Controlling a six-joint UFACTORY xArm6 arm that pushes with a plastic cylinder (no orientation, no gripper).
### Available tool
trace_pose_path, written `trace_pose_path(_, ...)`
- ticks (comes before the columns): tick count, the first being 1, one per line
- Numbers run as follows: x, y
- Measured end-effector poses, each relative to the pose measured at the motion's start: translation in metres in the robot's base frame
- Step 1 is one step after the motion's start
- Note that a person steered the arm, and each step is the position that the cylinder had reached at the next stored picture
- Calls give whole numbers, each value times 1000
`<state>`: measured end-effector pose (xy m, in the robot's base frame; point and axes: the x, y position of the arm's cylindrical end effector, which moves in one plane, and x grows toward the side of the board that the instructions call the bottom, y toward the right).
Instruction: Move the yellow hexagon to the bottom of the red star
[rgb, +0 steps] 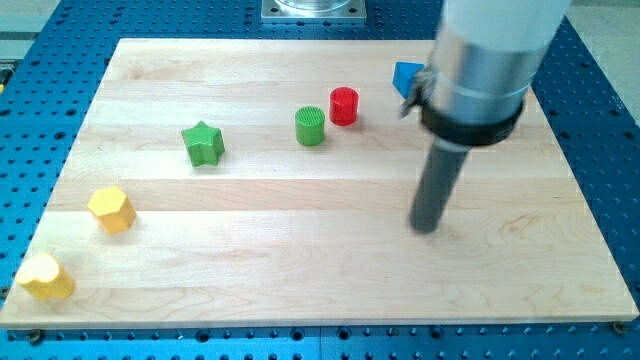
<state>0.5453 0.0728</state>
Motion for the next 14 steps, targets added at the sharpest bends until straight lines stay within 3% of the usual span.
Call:
trace_pose_path(1,71,-118)
trace_pose_path(2,74,-135)
trace_pose_path(4,73,-296)
trace_pose_path(5,71,-332)
trace_pose_path(6,26,-316)
trace_pose_path(9,29,-311)
trace_pose_path(10,30,-336)
trace_pose_path(11,2,-335)
trace_pose_path(12,-26,-307)
trace_pose_path(13,-58,-222)
trace_pose_path(14,-51,-180)
